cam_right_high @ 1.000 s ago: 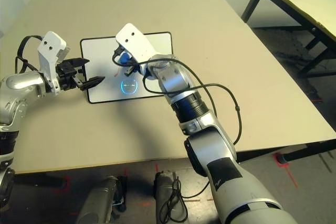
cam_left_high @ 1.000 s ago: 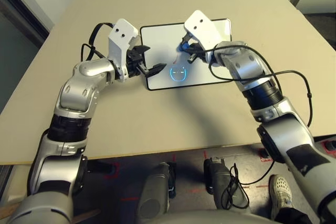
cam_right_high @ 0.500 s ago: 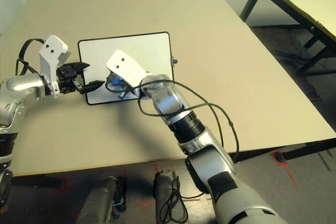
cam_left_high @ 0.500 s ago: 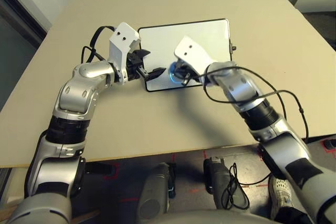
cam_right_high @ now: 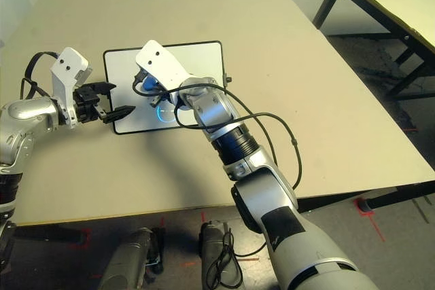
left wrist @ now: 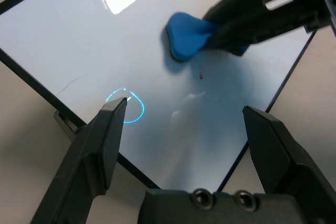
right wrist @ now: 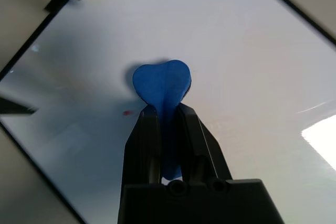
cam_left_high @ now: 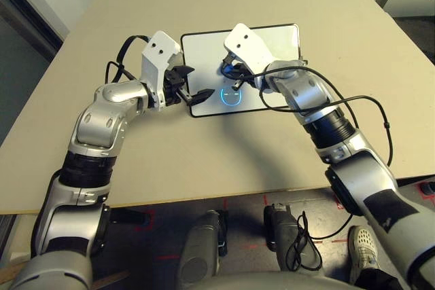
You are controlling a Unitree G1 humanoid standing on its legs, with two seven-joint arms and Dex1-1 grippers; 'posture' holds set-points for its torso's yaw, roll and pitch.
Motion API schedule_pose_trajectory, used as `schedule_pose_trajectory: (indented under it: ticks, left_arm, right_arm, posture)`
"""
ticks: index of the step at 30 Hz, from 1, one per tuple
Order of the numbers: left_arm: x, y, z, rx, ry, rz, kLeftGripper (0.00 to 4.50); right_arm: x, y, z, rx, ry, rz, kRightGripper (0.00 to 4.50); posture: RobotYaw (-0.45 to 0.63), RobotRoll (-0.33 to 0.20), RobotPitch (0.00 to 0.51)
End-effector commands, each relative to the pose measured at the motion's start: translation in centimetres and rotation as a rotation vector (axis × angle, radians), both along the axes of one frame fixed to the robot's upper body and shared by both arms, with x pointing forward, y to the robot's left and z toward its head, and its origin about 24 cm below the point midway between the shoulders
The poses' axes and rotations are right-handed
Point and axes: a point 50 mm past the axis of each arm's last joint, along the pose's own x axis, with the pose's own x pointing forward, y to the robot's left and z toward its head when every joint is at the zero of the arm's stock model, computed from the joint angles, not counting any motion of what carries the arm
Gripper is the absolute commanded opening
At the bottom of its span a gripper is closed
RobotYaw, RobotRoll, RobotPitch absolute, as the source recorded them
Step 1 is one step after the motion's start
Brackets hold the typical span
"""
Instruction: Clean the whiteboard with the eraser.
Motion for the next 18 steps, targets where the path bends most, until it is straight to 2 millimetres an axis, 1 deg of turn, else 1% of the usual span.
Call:
schedule_pose_trajectory:
  ticks: [1,5,8,14,18]
  left_arm:
    - [-0.2,-0.2,-0.1,0.011,0.007,-0.011,4.5]
    - [-0.2,-0.3,0.0,0.011,0.006,-0.012,4.5]
    - [-0.1,-0.3,0.0,0.013,0.005,-0.014,4.5]
    - [0.0,-0.4,0.1,0.014,0.003,-0.018,4.5]
    - [0.0,-0.4,0.1,0.014,0.006,-0.021,4.5]
  right_arm:
    - [-1.1,0.0,-2.8,-0.074,0.09,0.02,0.31]
    - [-1.5,-0.2,-3.5,-0.089,0.112,0.025,0.31]
    - [-1.2,-0.6,-3.4,-0.09,0.107,0.006,0.31]
    - [1.1,-2.1,-1.5,-0.052,0.037,-0.096,0.31]
    - [2.7,-3.7,0.1,-0.01,-0.005,-0.182,0.31]
  posture:
    - [0.06,0.0,0.188]
    - [0.06,0.0,0.188]
    - [0.06,0.0,0.187]
    - [0.06,0.0,0.186]
    - [0.06,0.0,0.186]
